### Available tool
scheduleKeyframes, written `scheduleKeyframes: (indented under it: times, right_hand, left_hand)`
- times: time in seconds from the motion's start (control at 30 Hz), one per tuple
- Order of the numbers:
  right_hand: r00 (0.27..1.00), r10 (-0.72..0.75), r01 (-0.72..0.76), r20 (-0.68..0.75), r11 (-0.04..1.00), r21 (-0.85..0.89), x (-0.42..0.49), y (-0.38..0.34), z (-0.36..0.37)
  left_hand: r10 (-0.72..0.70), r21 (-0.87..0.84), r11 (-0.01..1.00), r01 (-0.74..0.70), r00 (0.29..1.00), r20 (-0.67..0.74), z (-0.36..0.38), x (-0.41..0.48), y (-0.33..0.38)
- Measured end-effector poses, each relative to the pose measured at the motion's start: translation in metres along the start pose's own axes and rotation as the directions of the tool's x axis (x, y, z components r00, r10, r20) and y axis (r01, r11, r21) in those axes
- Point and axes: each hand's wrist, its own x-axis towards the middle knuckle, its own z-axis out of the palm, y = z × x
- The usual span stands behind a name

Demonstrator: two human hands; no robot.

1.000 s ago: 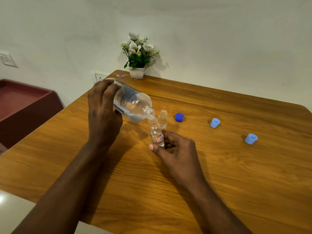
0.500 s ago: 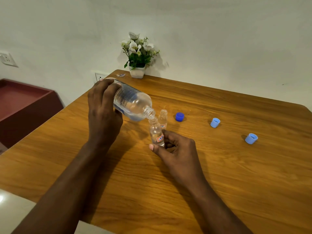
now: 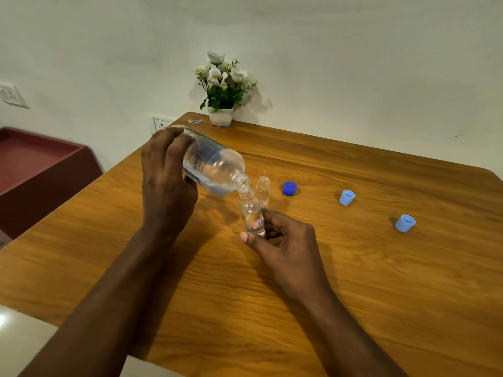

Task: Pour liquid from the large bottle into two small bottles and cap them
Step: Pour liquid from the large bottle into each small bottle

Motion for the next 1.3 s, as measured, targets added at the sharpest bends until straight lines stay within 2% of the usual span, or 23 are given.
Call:
scheduleKeyframes:
  times: [1.3]
  right_hand:
    - [1.0, 0.006, -0.006, -0.011, 1.0, -0.007, 0.0, -0.0018, -0.0003]
  left_hand:
    - [-0.006, 0.008, 1.0, 0.006, 1.0, 0.005, -0.0001, -0.0001, -0.001]
